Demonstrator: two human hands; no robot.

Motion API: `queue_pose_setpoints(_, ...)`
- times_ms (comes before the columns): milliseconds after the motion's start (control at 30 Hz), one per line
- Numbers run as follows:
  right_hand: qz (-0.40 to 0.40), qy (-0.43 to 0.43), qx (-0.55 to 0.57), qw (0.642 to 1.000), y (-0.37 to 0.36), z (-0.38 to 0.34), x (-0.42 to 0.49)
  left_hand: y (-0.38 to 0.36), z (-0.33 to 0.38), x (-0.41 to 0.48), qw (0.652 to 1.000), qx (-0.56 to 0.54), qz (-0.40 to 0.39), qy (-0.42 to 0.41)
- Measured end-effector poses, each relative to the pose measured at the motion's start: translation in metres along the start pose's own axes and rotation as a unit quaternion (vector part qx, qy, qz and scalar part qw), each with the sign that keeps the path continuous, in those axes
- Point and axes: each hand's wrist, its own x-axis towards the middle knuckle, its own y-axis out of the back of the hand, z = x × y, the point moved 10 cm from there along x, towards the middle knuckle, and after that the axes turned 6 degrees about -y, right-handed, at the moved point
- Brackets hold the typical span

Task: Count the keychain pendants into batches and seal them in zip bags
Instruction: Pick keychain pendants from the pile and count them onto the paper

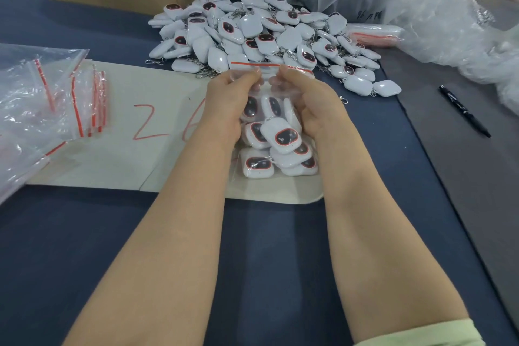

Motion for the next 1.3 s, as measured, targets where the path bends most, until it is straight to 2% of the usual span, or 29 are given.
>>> queue_pose_setpoints(267,0.007,-0.024,-0.011,1.0,0.0,0.004,0.001,0.003,-0.001,0.002,1.0,0.018,0.016,-0.001)
queue_pose_setpoints(533,-0.012,-0.015,0.004,1.0,-0.003,0.004,-0.004,-0.001,-0.007,0.007,1.0,0.001,-0.021,0.005)
queue_pose_setpoints(767,-0.001,0.005,-0.015,1.0,-0.003,-0.002,-0.001,-0.001,0.001,0.003,1.0,0.004,-0.005,-0.031)
queue_pose_setpoints(1000,0.02,-0.009,-0.048,0.999,0.002,0.003,0.004,-0.001,0.002,-0.002,1.0,0.002,0.008,-0.01)
queue_pose_setpoints(1100,0.01,-0.021,-0.029,0.999,0.004,0.006,0.005,-0.001,0.002,-0.002,1.0,0.007,0.001,-0.004)
queue_pose_setpoints(1300,0.008,0.018,-0.065,0.998,0.003,0.001,0.006,-0.002,0.003,-0.004,0.999,0.038,-0.023,-0.011)
